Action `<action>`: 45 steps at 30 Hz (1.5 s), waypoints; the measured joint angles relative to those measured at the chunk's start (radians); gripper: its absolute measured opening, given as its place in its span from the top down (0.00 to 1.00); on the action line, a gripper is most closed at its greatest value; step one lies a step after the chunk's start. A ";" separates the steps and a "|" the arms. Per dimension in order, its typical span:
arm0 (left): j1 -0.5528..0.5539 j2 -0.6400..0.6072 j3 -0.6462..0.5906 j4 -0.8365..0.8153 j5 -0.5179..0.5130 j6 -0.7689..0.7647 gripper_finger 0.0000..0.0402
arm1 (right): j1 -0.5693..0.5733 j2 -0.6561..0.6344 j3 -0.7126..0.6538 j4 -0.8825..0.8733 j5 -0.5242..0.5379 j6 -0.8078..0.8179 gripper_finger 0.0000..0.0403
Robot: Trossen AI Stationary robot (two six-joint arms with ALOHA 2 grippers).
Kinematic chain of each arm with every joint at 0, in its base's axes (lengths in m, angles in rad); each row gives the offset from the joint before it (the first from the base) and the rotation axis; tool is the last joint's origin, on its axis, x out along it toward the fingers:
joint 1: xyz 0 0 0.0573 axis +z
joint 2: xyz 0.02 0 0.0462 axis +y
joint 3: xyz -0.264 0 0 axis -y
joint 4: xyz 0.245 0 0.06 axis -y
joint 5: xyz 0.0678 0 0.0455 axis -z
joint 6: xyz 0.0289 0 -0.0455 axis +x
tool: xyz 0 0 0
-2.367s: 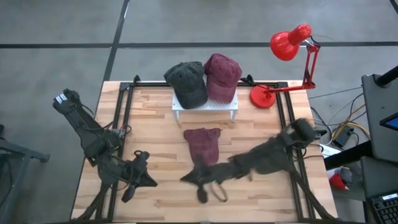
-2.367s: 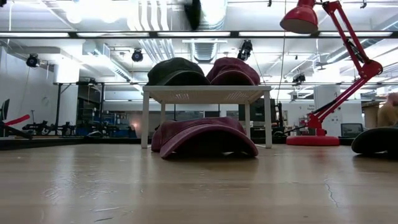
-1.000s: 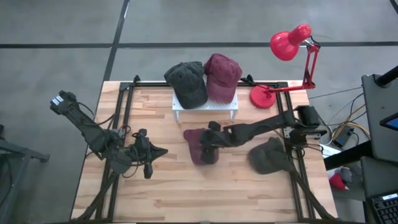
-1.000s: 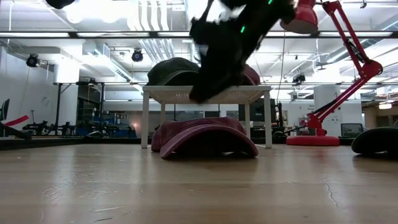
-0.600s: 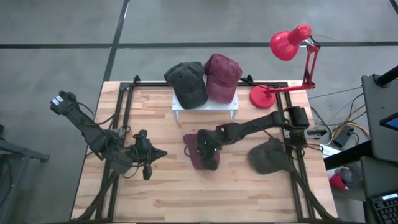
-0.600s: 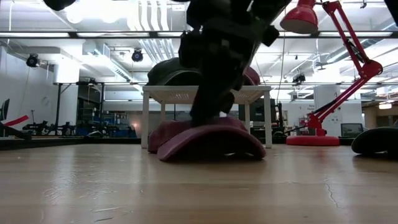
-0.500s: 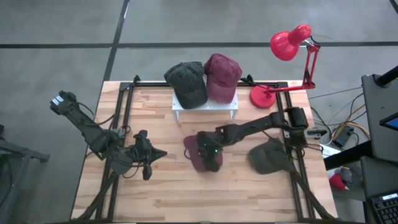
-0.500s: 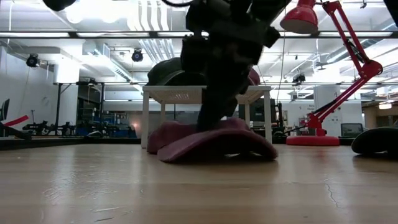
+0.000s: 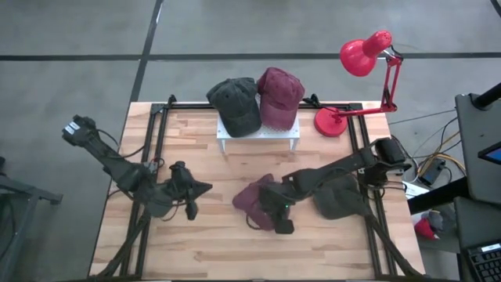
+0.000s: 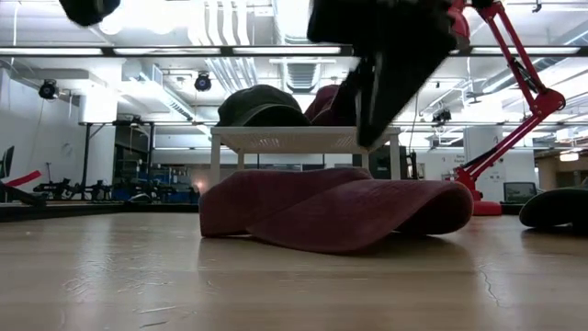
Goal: Pick & Place hat
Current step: Stack the red cap on top of the red cap on the shelf
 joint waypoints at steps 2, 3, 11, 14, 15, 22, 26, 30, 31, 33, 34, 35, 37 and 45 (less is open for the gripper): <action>0.034 0.009 -0.021 -0.002 0.002 -0.054 1.00 | 0.019 -0.019 0.011 -0.002 0.068 0.030 0.72; 0.055 0.014 -0.036 0.002 0.012 -0.079 1.00 | 0.025 -0.030 0.018 0.002 0.102 0.040 0.71; 0.192 0.066 -0.226 0.277 0.124 -0.188 0.95 | 0.081 -0.116 0.047 -0.002 0.294 0.120 0.62; 0.240 0.100 -0.291 0.450 0.182 -0.187 0.87 | 0.105 -0.144 0.047 -0.010 0.344 0.154 0.59; 0.253 0.115 -0.305 0.493 0.198 -0.183 0.84 | 0.113 -0.151 0.047 -0.012 0.360 0.160 0.58; 0.330 0.257 -0.292 0.563 0.292 -0.152 0.68 | 0.165 -0.200 0.046 -0.076 0.463 0.226 0.55; 0.355 0.366 -0.218 0.566 0.327 -0.120 0.63 | 0.186 -0.212 0.046 -0.090 0.493 0.236 0.55; 0.370 0.471 -0.126 0.568 0.386 -0.087 0.61 | 0.190 -0.218 0.045 -0.102 0.493 0.256 0.54; 0.372 0.494 -0.108 0.567 0.406 -0.082 0.61 | 0.189 -0.218 0.045 -0.104 0.493 0.258 0.54; 0.380 0.539 -0.069 0.566 0.437 -0.076 0.61 | 0.189 -0.221 0.045 -0.105 0.494 0.258 0.54; 0.384 0.558 -0.055 0.565 0.451 -0.076 0.61 | 0.189 -0.222 0.045 -0.106 0.494 0.258 0.54; 0.387 0.574 -0.043 0.556 0.454 -0.076 0.61 | 0.189 -0.222 0.045 -0.107 0.494 0.258 0.54; 0.393 0.603 -0.018 0.533 0.458 -0.077 0.61 | 0.189 -0.222 0.045 -0.107 0.493 0.258 0.54; 0.411 0.647 0.000 0.486 0.461 -0.078 0.61 | 0.196 -0.221 0.045 -0.107 0.493 0.268 0.55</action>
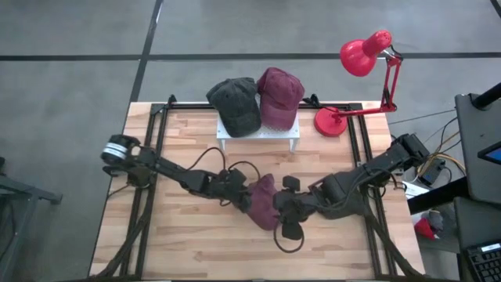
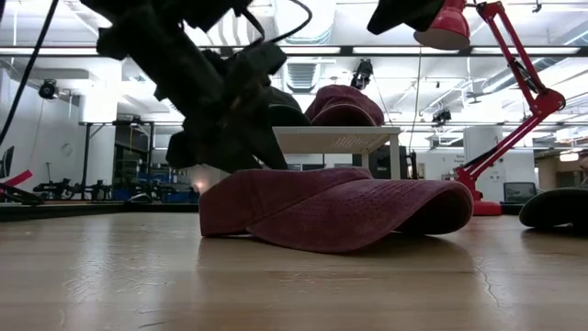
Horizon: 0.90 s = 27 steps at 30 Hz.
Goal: Pick & Place hat
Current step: Stack the red cap on top of the red cap on the shelf
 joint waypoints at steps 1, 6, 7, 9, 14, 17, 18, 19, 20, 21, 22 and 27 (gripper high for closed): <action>0.004 0.005 0.000 0.000 0.000 0.000 0.61 | 0.000 0.000 0.000 0.000 0.000 0.004 0.55; 0.021 0.032 0.000 0.001 0.021 0.001 0.61 | 0.002 0.000 0.000 0.001 0.000 0.009 0.55; 0.025 0.040 0.000 0.002 0.034 0.001 0.61 | 0.002 0.000 0.000 0.001 -0.001 0.009 0.55; 0.032 0.060 -0.001 0.003 0.041 0.002 0.61 | 0.002 0.000 0.000 0.001 -0.001 0.009 0.55; 0.046 0.097 -0.003 0.013 0.111 0.108 0.68 | 0.005 0.000 0.000 0.001 -0.002 0.020 0.55; 0.042 0.098 -0.003 0.035 0.144 0.161 0.85 | 0.006 0.001 0.000 0.002 -0.003 0.026 0.55; 0.039 0.094 -0.003 0.039 0.144 0.170 0.91 | 0.006 0.001 0.000 0.001 -0.003 0.027 0.55; 0.037 0.085 -0.005 0.041 0.144 0.176 0.95 | 0.006 0.001 0.000 0.001 -0.003 0.028 0.55; 0.036 0.076 -0.005 0.050 0.144 0.182 0.97 | 0.006 0.001 0.000 0.001 -0.003 0.033 0.55; 0.035 0.064 -0.005 0.061 0.145 0.196 0.98 | 0.007 0.001 0.000 0.002 -0.003 0.038 0.55; 0.034 0.048 -0.003 0.063 0.145 0.216 0.98 | 0.007 0.001 0.000 0.002 -0.003 0.041 0.55; 0.032 -0.046 -0.001 0.040 0.171 0.298 1.00 | 0.006 0.001 0.007 0.005 -0.009 0.043 0.55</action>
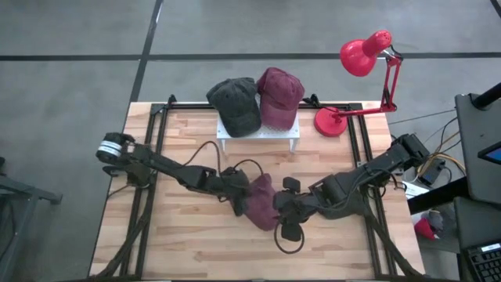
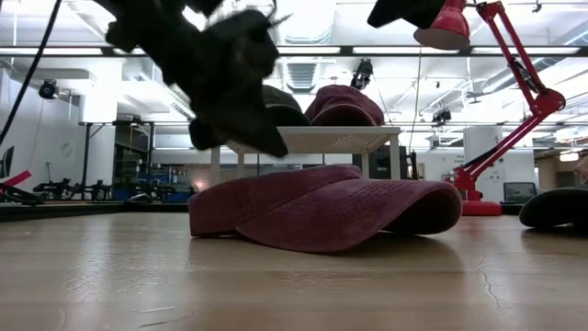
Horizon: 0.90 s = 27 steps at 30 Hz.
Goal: Pick & Place hat
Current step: Stack the red cap on top of the red cap on the shelf
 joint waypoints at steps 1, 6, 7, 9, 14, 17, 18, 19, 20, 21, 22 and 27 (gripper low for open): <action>-0.001 -0.020 0.000 -0.016 0.000 0.008 1.00 | 0.000 0.000 0.004 0.001 0.000 0.000 0.55; -0.001 -0.070 -0.007 -0.136 -0.086 -0.048 1.00 | 0.000 0.000 0.014 0.009 0.000 0.000 0.55; 0.001 -0.069 -0.013 -0.151 -0.119 -0.084 0.99 | 0.000 0.000 0.015 0.011 0.000 0.004 0.55; 0.010 -0.064 -0.025 -0.158 -0.148 -0.156 0.98 | 0.000 0.000 0.016 0.012 0.000 0.015 0.55; 0.037 -0.037 -0.045 -0.107 -0.113 -0.178 0.85 | 0.003 0.000 0.016 0.013 0.000 0.025 0.55; 0.038 -0.022 -0.045 -0.059 -0.086 -0.144 0.74 | 0.006 0.000 0.016 0.013 0.000 0.025 0.55; 0.038 -0.015 -0.045 -0.051 -0.086 -0.139 0.70 | 0.006 0.000 0.016 0.013 -0.001 0.025 0.55; 0.038 -0.009 -0.045 -0.042 -0.085 -0.138 0.67 | 0.007 0.000 0.016 0.013 -0.001 0.025 0.55; 0.038 -0.003 -0.045 -0.040 -0.083 -0.142 0.63 | 0.007 0.000 0.016 0.013 -0.001 0.025 0.55; 0.038 0.004 -0.045 -0.037 -0.083 -0.147 0.60 | 0.007 0.000 0.016 0.013 -0.001 0.025 0.55; 0.038 0.009 -0.045 -0.034 -0.082 -0.151 0.58 | 0.007 0.000 0.016 0.013 -0.001 0.025 0.55; 0.039 0.059 -0.045 -0.017 -0.092 -0.167 0.52 | 0.007 0.000 0.015 0.011 0.000 0.017 0.55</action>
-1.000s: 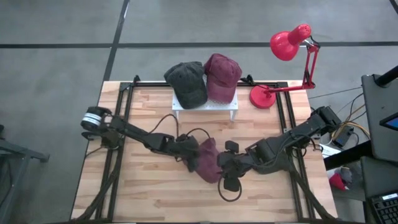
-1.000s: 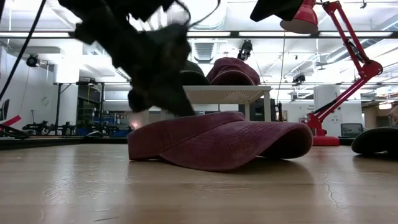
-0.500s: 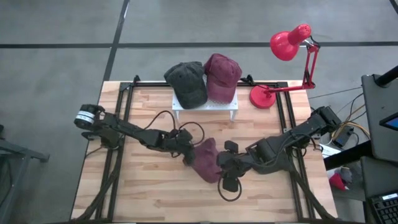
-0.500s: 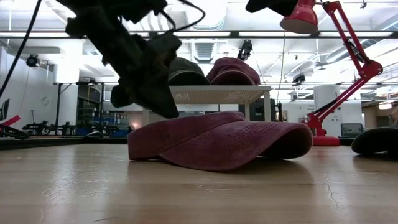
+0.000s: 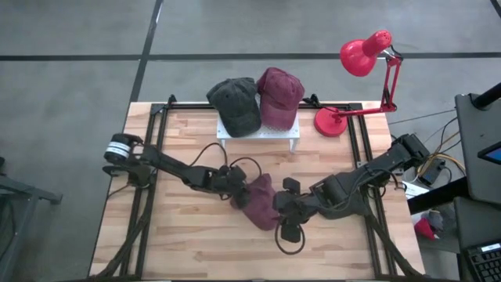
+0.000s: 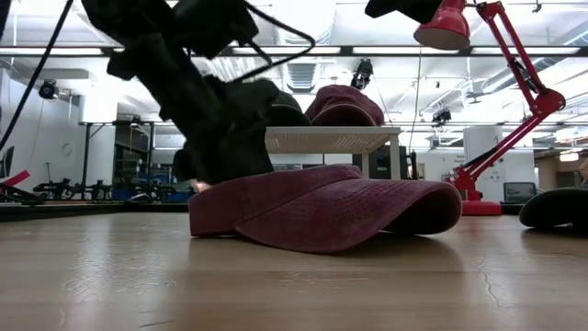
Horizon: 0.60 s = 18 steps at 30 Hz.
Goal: Pick & Place hat
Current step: Stack the red cap on top of the red cap on the shelf
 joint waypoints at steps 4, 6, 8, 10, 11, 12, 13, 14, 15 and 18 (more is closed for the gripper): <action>0.000 0.066 0.000 0.019 -0.030 -0.019 0.52 | 0.000 0.000 -0.001 -0.002 0.005 -0.003 0.55; -0.002 0.103 0.000 0.029 -0.051 -0.031 0.52 | 0.000 0.000 -0.001 -0.002 0.005 -0.004 0.55; -0.005 0.132 0.002 0.042 -0.056 -0.037 0.52 | 0.000 0.000 -0.001 -0.005 0.005 -0.004 0.55; -0.007 0.167 0.004 0.042 -0.060 -0.030 0.52 | 0.000 0.000 -0.001 -0.005 0.006 -0.004 0.55; -0.008 0.185 0.004 0.040 -0.055 -0.026 0.52 | 0.000 0.000 -0.002 -0.005 0.006 -0.004 0.55; -0.007 0.204 0.004 0.033 -0.046 -0.026 0.53 | 0.000 0.000 -0.002 -0.006 0.007 -0.004 0.55; -0.007 0.217 0.004 0.027 -0.035 -0.027 0.55 | 0.000 0.000 -0.003 -0.006 0.008 -0.004 0.55; -0.006 0.231 0.004 0.024 -0.023 -0.027 0.58 | 0.000 0.000 -0.003 -0.005 0.008 -0.003 0.55; -0.007 0.241 0.005 0.024 -0.012 -0.027 0.62 | 0.000 0.000 -0.003 -0.006 0.008 -0.003 0.55; -0.015 0.255 0.005 0.025 0.000 -0.027 0.78 | 0.000 0.000 -0.003 -0.005 0.008 0.000 0.55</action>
